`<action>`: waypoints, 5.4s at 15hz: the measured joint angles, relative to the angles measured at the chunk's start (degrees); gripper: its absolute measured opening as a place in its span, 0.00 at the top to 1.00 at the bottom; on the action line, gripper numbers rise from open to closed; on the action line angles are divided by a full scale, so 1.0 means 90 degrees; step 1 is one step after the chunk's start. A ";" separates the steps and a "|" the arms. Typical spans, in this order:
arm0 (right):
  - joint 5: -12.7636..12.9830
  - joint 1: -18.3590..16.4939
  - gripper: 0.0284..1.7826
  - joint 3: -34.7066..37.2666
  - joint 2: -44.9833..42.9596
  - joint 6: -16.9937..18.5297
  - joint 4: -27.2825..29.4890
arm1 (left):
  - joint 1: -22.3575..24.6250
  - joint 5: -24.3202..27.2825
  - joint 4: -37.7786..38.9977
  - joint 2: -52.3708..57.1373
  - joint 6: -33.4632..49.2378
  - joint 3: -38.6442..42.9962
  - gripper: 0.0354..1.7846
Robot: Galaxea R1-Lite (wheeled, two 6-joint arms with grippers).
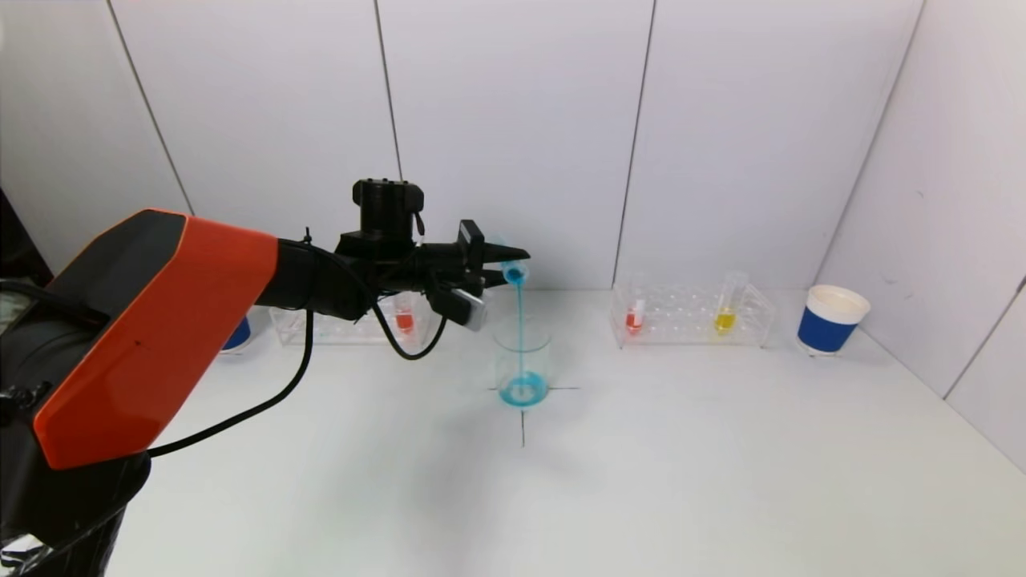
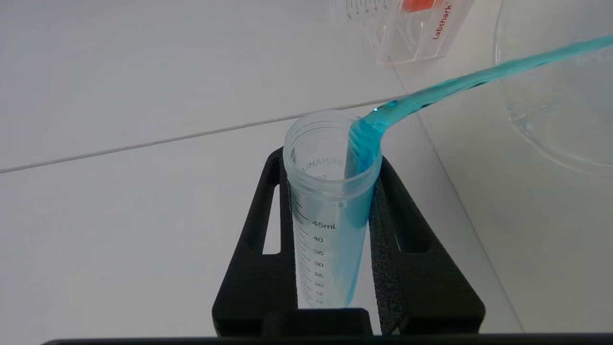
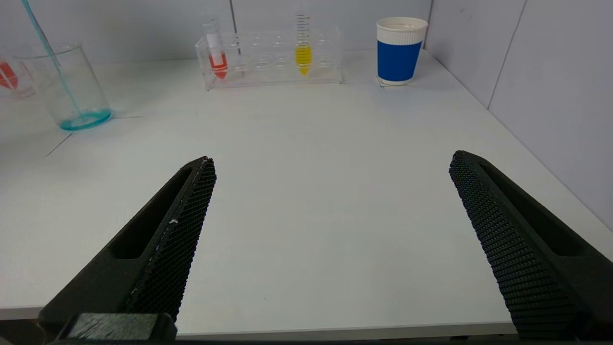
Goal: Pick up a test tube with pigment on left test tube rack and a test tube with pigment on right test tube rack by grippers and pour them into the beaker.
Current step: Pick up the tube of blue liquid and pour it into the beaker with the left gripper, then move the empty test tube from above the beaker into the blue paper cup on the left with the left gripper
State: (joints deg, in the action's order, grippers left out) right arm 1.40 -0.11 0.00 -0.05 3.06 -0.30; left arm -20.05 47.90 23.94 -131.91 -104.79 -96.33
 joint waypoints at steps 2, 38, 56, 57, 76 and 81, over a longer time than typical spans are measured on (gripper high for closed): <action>0.0000 0.0000 0.00 0.0000 0.0000 0.0000 0.0000 | 0.0003 -0.0030 0.0000 0.0000 -0.0028 0.0000 0.76; 0.0000 0.0001 0.00 0.0000 0.0000 0.0000 -0.0003 | -0.0111 -0.0244 0.0037 0.0358 0.0095 0.0559 0.76; 0.0000 0.0001 0.00 0.0000 0.0000 0.0000 -0.0003 | -0.0225 -0.3622 0.0978 0.1010 0.6254 -0.1170 0.76; 0.0000 0.0001 0.00 0.0000 0.0000 0.0000 0.0000 | -0.0225 -0.4008 0.0738 0.1016 0.6538 -0.1445 0.76; 0.0000 0.0000 0.00 0.0000 0.0000 0.0000 -0.0003 | 0.1331 -0.7302 -0.2380 0.1885 1.0030 -0.1955 0.76; -0.0003 0.0000 0.00 0.0000 0.0000 0.0000 -0.0003 | 0.2009 -0.7333 -0.2392 0.1871 1.0312 -0.1881 0.76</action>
State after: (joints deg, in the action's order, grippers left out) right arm 1.38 -0.11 0.00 -0.05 3.06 -0.33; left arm -1.97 -18.10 2.41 -115.08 -11.98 -113.26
